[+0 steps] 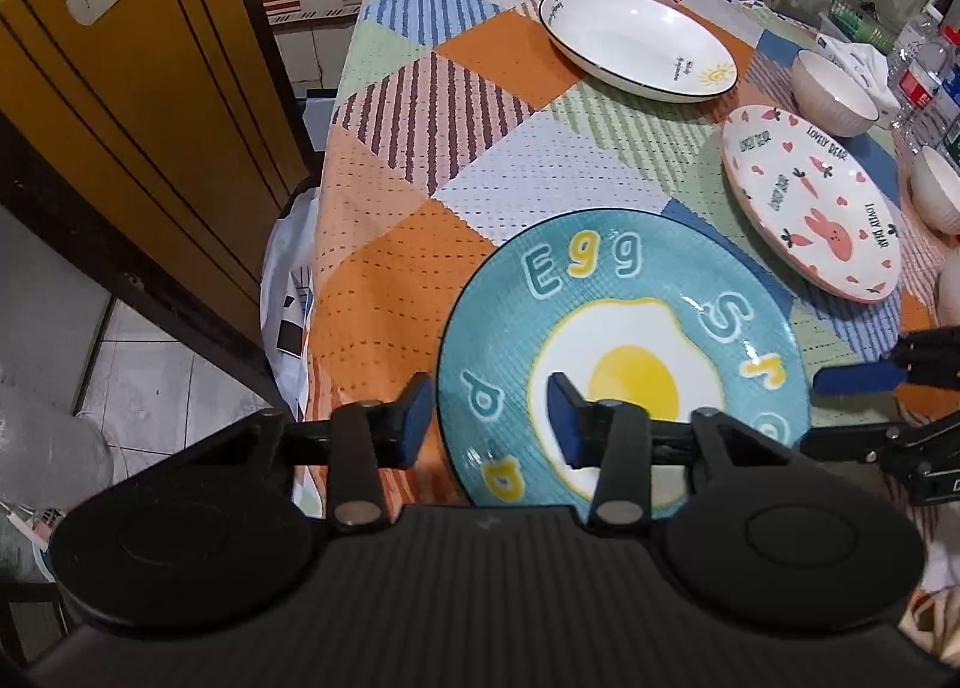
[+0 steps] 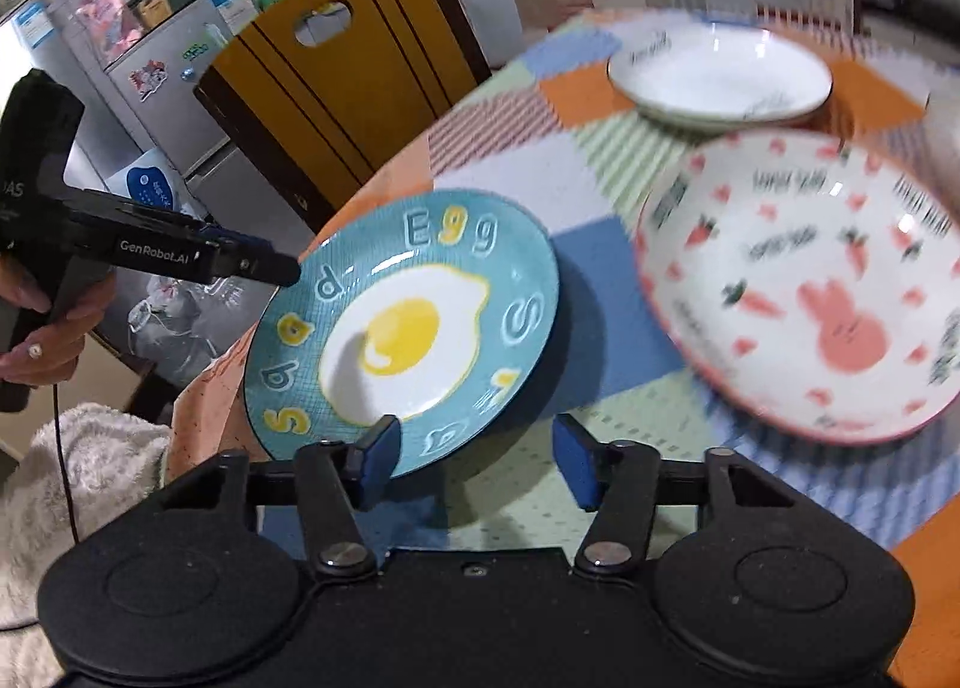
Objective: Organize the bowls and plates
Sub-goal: 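Grasp the blue Egg plate rim with the left gripper and lift, then carry the Egg plate with the left gripper onto the Lovely Bear plate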
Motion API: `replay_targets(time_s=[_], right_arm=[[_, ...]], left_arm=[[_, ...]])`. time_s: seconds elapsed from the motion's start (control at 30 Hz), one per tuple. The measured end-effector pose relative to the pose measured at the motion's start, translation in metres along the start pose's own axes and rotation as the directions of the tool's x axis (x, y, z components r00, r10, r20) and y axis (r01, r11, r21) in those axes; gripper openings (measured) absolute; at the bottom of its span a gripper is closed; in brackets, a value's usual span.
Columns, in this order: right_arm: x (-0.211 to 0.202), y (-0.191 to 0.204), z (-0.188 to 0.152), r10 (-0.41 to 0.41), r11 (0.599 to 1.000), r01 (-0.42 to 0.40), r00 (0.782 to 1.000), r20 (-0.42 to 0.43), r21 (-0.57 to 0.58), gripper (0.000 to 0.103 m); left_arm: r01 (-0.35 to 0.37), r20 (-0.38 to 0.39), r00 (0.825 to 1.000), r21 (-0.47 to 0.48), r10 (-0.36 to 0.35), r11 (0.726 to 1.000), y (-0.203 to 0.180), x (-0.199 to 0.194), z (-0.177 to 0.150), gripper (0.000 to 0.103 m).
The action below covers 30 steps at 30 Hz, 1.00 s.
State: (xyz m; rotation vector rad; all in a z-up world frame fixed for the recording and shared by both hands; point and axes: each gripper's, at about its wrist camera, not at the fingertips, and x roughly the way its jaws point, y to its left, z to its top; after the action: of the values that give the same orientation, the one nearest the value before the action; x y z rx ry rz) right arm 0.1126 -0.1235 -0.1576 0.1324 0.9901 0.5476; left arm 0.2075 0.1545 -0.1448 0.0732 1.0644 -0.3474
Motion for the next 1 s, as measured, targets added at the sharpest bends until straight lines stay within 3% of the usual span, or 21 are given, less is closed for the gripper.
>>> replay_targets(time_s=[0.13,0.2,0.3,0.4,0.6,0.73,0.9,1.0], right_arm=[[0.012,0.001,-0.002,0.027,0.997,-0.026,1.000,-0.014,0.066,0.048],[0.016,0.002,-0.004,0.033,0.995,-0.032,0.999,-0.014,0.095,0.037],[0.023,0.001,-0.006,0.011,0.991,-0.010,1.000,-0.009,0.135,0.026],[0.027,0.000,-0.008,0.008,0.984,-0.009,1.000,0.007,0.177,0.025],[0.029,0.000,-0.010,-0.004,0.981,-0.002,0.999,0.032,0.193,0.024],[0.027,0.001,-0.007,-0.018,0.992,0.014,0.999,0.031,0.123,0.023],[0.007,-0.007,0.000,0.019,0.998,-0.022,0.998,0.052,0.067,0.023],[-0.011,-0.013,0.009,-0.008,0.999,0.005,0.997,0.072,0.042,0.023]], left_arm=[[0.001,-0.009,1.000,0.043,0.000,0.999,0.004,0.011,0.004,0.021],[-0.019,-0.007,1.000,0.098,0.020,0.995,0.002,0.013,0.004,0.016],[-0.015,-0.010,1.000,0.126,0.017,0.992,0.004,0.016,0.005,0.016],[0.022,-0.073,0.997,0.059,-0.018,0.998,0.013,0.032,0.005,0.018],[0.015,-0.069,0.998,0.030,-0.013,0.999,0.010,0.033,0.000,0.019],[0.020,-0.086,0.996,0.006,-0.020,1.000,0.007,0.028,-0.002,0.019],[0.036,-0.058,0.998,-0.020,-0.037,0.999,-0.004,0.011,-0.002,0.019],[0.051,-0.043,0.998,-0.002,-0.051,0.999,-0.020,0.002,0.004,0.019]])
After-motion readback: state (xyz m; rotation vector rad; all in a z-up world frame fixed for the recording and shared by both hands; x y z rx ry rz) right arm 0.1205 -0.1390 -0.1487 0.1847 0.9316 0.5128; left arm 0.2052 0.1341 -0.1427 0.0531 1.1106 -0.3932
